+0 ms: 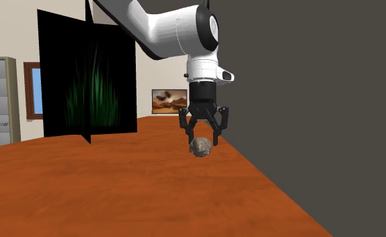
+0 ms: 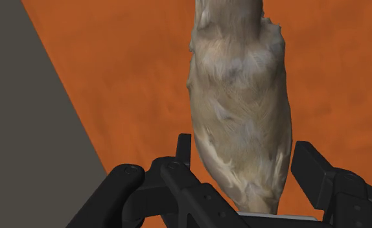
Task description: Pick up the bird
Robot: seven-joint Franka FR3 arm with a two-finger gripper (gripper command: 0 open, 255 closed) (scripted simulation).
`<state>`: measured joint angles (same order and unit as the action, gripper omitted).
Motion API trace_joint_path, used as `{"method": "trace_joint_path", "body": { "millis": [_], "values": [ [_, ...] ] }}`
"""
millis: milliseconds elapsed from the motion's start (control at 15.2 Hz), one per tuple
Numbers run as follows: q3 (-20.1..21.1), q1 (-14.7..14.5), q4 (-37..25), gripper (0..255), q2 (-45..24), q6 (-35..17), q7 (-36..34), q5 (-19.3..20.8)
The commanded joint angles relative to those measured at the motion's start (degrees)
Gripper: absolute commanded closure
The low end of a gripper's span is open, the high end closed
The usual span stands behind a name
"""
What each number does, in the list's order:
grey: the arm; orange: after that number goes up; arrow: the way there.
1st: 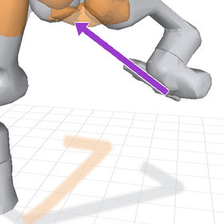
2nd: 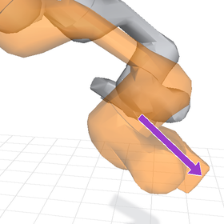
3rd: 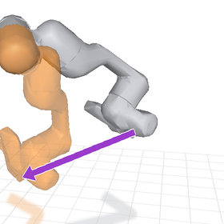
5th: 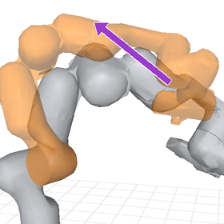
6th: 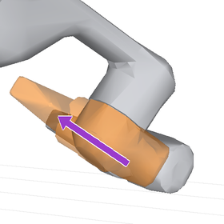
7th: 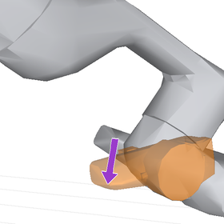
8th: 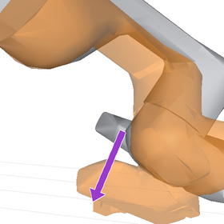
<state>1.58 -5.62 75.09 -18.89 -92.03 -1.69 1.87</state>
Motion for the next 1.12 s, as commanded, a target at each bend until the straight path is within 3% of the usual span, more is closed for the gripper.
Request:
{"method": "trace_joint_path", "body": {
  "millis": [0, 924, 1056],
  "values": [
    [0.0, 0.0, -0.9, 255, -0.2, 0.9, 0.1, 0.0],
    [0.0, -0.3, -21.2, 255, -6.1, 15.2, 0.3, 0.2],
    [-0.1, -0.3, -21.5, 255, -6.3, 15.4, 0.4, 0.2]
  ]
}}
